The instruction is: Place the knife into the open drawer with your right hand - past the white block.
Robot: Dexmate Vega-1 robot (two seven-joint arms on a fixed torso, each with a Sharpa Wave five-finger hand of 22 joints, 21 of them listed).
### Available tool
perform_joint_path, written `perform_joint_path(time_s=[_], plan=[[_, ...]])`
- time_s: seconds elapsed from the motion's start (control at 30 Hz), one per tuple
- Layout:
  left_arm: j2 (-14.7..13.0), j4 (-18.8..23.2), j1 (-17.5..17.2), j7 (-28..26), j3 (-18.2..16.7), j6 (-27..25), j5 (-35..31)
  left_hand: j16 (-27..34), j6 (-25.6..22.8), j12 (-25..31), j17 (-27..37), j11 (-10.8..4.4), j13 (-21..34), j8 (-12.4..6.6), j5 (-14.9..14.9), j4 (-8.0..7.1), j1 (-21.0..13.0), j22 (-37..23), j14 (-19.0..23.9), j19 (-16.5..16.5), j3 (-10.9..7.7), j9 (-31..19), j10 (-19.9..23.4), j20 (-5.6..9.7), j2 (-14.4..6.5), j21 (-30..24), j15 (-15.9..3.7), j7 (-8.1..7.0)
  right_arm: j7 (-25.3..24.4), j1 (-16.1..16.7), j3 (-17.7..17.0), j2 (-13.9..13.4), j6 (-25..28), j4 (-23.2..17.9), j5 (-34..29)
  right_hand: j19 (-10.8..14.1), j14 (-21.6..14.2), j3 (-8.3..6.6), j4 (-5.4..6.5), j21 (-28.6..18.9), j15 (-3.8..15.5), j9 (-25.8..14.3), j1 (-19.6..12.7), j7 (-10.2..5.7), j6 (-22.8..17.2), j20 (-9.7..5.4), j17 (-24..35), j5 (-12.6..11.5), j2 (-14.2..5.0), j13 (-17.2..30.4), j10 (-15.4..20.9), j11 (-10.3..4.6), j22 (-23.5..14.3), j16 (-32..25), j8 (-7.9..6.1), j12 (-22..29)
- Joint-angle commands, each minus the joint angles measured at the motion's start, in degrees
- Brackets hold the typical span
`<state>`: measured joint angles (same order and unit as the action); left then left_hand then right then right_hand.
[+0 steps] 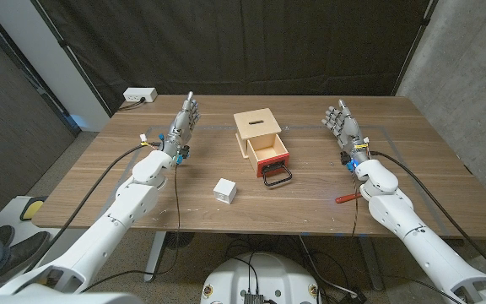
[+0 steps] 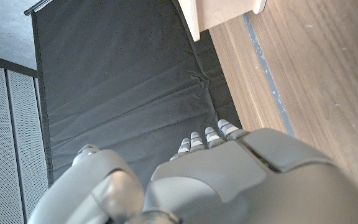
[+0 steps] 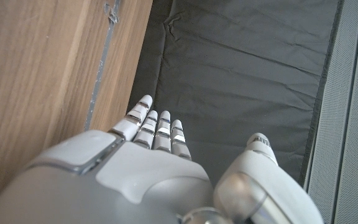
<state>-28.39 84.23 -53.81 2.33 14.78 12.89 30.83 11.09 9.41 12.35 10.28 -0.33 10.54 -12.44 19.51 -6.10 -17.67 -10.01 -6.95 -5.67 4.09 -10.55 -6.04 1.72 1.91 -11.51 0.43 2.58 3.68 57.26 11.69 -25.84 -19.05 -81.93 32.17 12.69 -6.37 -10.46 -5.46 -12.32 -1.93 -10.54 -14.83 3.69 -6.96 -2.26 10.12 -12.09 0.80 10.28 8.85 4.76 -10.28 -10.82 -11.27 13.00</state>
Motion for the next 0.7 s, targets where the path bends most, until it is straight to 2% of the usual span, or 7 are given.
perform_joint_path(time_s=[0.03, 0.17, 0.43, 0.7], plan=[[0.89, 3.17, -3.26, -0.17, -1.7, -0.83, 0.01, 0.37, -0.49, 0.63, 0.07, -0.07, 0.13, -0.29, 0.29, -0.02, -0.58, -0.23, 0.32, 0.23, -0.27, -0.16, 0.47, -0.02, -0.11, -0.4, 0.03, -0.04, 2.26, 4.7, -3.61, -1.71, -1.12, -5.43, 0.53, 0.8, -0.78, -0.18, -0.29, -0.14, -0.11, -0.21, -0.75, -0.05, -0.71, -1.13, 0.18, -0.3, -0.21, 0.21, 0.68, -0.16, -0.2, -0.45, -0.58, 0.5], [-1.08, 7.33, -4.53, -3.05, -2.05, -3.91, -2.65, 0.48, -0.92, 0.72, 0.07, -0.07, 0.13, -0.35, 0.29, 0.06, -0.83, -0.23, 0.85, 0.63, -0.29, -0.15, 0.94, 0.05, -0.29, -0.51, -0.04, 0.02, 3.4, 6.62, -4.99, -2.37, -1.47, -7.47, 1.81, 0.94, -0.92, -0.19, -0.36, -0.14, -0.04, -0.22, -0.84, -0.23, -1.05, -1.14, 0.18, -0.28, -0.22, 0.22, 1.14, -0.51, -0.2, -0.43, -0.66, 0.62], [-2.69, 13.64, -7.63, -5.95, -3.09, -7.47, -4.17, 0.52, -1.75, 0.89, 0.07, -0.46, 0.14, -0.48, 0.28, 0.16, -1.23, -0.23, 1.46, 0.8, -0.32, -0.15, 1.81, 0.24, -0.66, -0.48, -0.26, -0.27, 5.55, 10.28, -7.13, -4.03, -3.46, -11.3, 2.22, 1.5, -1.47, -0.26, -0.54, -0.24, 0.32, -0.24, -1.12, -0.61, -1.82, -1.44, 0.18, -0.27, -0.34, 0.24, 1.83, -0.8, -0.22, -0.47, -0.84, 0.75], [-2.49, 18.08, -10.91, -8.36, -5.14, -8.02, -4.2, 0.47, -2.06, 0.79, 0.08, -0.3, 0.14, -0.46, 0.25, 0.22, -1.48, -0.23, 1.64, 0.62, -0.32, -0.15, 1.9, 0.25, -0.9, -0.35, -0.28, -0.23, 3.48, 14.3, -8.84, -5.34, -3.29, -16.18, 0.57, 2.27, -2.13, -0.41, -0.79, -0.39, 0.67, -0.26, -1.57, -0.99, -2.3, -1.55, 0.15, -0.26, -0.54, 0.25, 2.78, -1.54, -0.22, -0.5, -0.88, 0.96]])
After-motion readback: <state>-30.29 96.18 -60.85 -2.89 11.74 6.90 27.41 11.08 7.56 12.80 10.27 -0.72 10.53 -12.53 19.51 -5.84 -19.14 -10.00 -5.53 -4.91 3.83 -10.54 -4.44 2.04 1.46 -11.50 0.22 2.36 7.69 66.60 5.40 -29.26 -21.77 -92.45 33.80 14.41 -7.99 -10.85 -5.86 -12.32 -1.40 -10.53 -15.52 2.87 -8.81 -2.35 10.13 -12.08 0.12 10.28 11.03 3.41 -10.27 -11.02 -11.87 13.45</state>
